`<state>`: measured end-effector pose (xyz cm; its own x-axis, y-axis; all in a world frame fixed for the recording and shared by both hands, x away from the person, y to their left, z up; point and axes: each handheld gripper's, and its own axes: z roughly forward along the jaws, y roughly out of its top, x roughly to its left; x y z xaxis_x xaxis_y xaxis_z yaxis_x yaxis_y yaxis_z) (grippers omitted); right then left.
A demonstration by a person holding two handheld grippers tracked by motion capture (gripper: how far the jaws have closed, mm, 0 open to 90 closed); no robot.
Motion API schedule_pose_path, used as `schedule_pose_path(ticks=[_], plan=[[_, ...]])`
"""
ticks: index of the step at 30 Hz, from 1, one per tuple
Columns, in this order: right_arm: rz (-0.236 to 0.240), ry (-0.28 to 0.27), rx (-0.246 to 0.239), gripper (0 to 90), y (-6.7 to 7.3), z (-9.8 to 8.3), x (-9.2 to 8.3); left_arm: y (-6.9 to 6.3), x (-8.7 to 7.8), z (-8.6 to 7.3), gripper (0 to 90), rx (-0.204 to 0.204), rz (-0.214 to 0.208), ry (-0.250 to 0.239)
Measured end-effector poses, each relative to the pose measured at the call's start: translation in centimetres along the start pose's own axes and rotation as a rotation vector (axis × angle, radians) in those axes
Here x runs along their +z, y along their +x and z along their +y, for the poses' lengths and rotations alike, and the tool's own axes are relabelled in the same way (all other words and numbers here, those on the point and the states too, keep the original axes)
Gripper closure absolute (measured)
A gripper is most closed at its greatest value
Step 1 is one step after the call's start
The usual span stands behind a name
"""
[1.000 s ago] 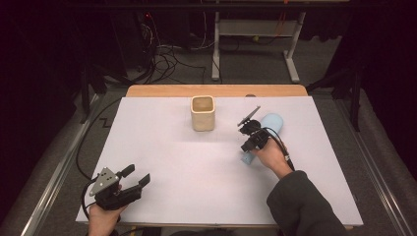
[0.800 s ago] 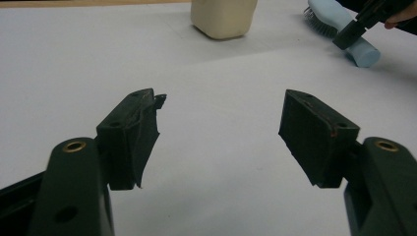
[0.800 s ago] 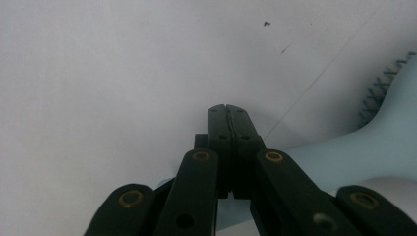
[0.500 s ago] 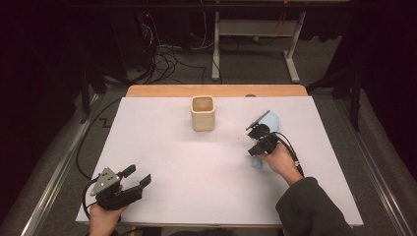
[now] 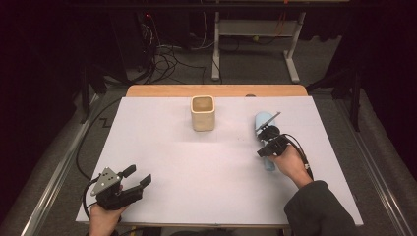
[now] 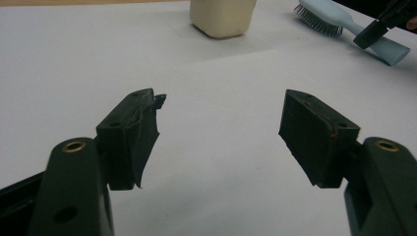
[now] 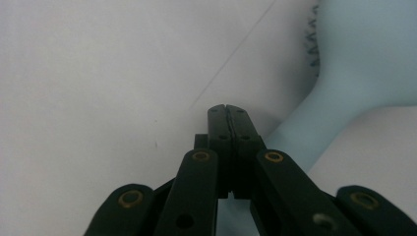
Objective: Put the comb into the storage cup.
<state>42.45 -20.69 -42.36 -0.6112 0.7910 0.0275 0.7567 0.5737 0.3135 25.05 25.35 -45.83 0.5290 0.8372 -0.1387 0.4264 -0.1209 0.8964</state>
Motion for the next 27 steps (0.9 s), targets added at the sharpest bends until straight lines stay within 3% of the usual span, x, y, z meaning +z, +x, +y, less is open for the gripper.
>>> schedule_pose_path(ticks=[11,27], plan=[[-0.062,0.001,0.023,90.0,-1.3,-0.9,-0.5,0.0,0.0,0.0,31.3,0.000,-0.002,0.001],[-0.108,-0.016,0.054,90.0,-2.7,-1.1,-0.6,-0.1,0.1,0.0,31.2,0.000,-0.005,-0.001]])
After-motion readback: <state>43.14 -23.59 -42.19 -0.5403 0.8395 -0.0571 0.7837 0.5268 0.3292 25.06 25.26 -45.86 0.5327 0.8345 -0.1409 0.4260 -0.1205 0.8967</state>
